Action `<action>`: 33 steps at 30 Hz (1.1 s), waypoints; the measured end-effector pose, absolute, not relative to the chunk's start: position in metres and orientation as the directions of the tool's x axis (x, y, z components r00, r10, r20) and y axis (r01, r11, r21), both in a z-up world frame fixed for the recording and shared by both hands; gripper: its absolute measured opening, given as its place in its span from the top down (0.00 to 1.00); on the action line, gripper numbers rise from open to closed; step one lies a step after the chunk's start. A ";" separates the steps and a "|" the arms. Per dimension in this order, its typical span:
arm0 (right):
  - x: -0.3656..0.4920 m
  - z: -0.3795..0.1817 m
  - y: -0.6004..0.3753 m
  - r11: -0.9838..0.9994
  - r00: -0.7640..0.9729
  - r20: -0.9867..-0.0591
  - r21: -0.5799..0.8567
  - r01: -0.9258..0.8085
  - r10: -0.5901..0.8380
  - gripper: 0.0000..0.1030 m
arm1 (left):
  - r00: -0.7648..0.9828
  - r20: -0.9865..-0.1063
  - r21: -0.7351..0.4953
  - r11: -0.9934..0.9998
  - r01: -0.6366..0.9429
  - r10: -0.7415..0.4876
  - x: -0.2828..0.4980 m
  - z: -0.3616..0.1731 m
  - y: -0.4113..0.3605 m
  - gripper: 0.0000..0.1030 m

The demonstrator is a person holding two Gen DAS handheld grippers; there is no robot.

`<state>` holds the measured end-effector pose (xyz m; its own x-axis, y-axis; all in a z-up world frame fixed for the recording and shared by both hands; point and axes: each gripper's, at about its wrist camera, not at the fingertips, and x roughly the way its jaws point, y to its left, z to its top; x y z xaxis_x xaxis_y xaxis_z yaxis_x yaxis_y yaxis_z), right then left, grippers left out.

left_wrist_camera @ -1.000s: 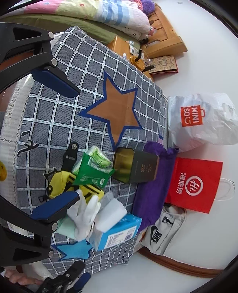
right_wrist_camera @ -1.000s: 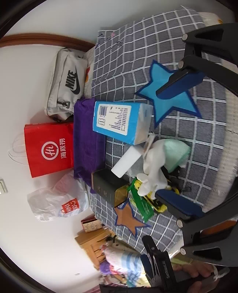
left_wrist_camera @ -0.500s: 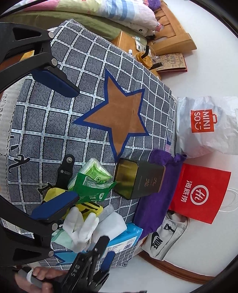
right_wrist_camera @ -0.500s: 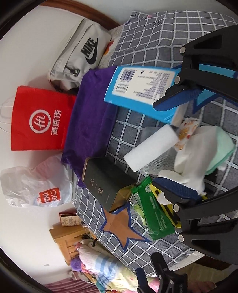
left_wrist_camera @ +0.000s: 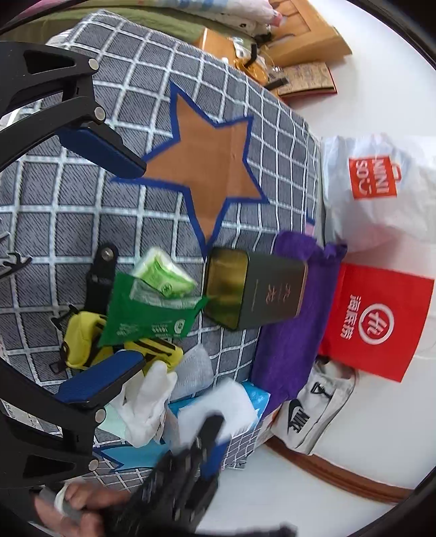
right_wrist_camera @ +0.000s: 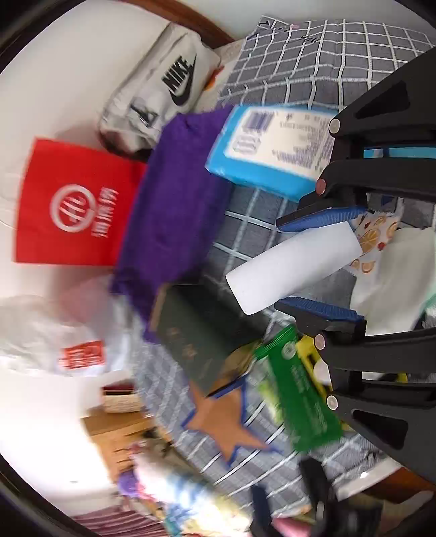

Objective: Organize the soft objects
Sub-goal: 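Grasp the green wet-wipe packet with the left tool while the right tool lifts the sponge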

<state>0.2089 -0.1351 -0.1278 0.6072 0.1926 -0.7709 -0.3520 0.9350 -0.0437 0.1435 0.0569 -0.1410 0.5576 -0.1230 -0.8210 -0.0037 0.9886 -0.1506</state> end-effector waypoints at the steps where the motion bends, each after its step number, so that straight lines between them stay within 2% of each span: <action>1: 0.205 -0.122 -0.138 0.938 0.619 -0.761 -0.040 -0.344 0.194 0.61 | 0.557 -0.821 -0.147 0.989 0.007 -0.126 0.146 -0.141 0.054 0.00; 7: 0.161 -0.086 -0.187 0.968 0.676 -0.713 0.011 -0.252 0.184 0.61 | 0.518 -0.848 -0.082 0.993 0.087 -0.116 0.159 -0.149 0.030 0.01; 10: 0.141 -0.082 -0.214 0.973 0.669 -0.718 0.052 -0.223 0.191 0.61 | 0.495 -0.863 -0.049 0.992 0.117 -0.101 0.161 -0.156 0.019 0.01; 13: 0.128 -0.092 -0.232 0.982 0.647 -0.746 0.048 -0.182 0.156 0.61 | 0.470 -0.879 -0.026 0.992 0.125 -0.082 0.164 -0.164 0.015 0.15; 15: 0.124 -0.105 -0.240 0.988 0.626 -0.770 0.033 -0.154 0.123 0.61 | 0.445 -0.893 -0.018 0.993 0.115 -0.067 0.163 -0.171 0.017 0.35; 16: 0.123 -0.114 -0.244 0.989 0.608 -0.785 0.036 -0.141 0.115 0.61 | 0.439 -0.894 -0.037 0.992 0.118 -0.086 0.163 -0.172 0.020 0.38; 17: 0.124 -0.123 -0.248 0.990 0.588 -0.800 0.047 -0.133 0.117 0.61 | 0.437 -0.892 -0.070 0.991 0.115 -0.114 0.160 -0.171 0.023 0.47; 18: 0.125 -0.132 -0.251 0.991 0.564 -0.817 0.061 -0.122 0.120 0.61 | 0.437 -0.890 -0.091 0.990 0.108 -0.130 0.158 -0.170 0.027 0.49; 21: 0.129 -0.155 -0.257 0.990 0.517 -0.845 0.100 -0.102 0.138 0.59 | 0.455 -0.885 -0.067 0.994 0.085 -0.098 0.153 -0.165 0.031 0.53; 25: 0.130 -0.164 -0.254 0.983 0.508 -0.843 0.130 -0.128 0.177 0.57 | 0.453 -0.888 -0.055 0.996 0.072 -0.082 0.156 -0.165 0.033 0.53; 26: 0.130 -0.165 -0.254 0.982 0.509 -0.842 0.129 -0.136 0.180 0.53 | 0.447 -0.891 -0.058 0.996 0.071 -0.084 0.158 -0.166 0.033 0.53; 30: 0.132 -0.165 -0.248 0.984 0.507 -0.847 0.090 -0.155 0.158 0.52 | 0.428 -0.901 -0.044 0.997 0.070 -0.070 0.164 -0.172 0.031 0.51; 31: 0.130 -0.164 -0.247 0.983 0.511 -0.844 0.093 -0.159 0.163 0.53 | 0.426 -0.902 -0.042 0.997 0.067 -0.067 0.165 -0.173 0.031 0.51; 33: 0.129 -0.163 -0.247 0.983 0.512 -0.843 0.099 -0.156 0.166 0.64 | 0.427 -0.902 -0.039 0.997 0.061 -0.061 0.168 -0.174 0.029 0.49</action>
<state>0.1294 -0.2474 -0.1630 0.5125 0.1656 -0.8426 -0.1556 0.9829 0.0986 0.1680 0.0294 -0.1739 0.4270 -0.0614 -0.9022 0.0609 0.9974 -0.0391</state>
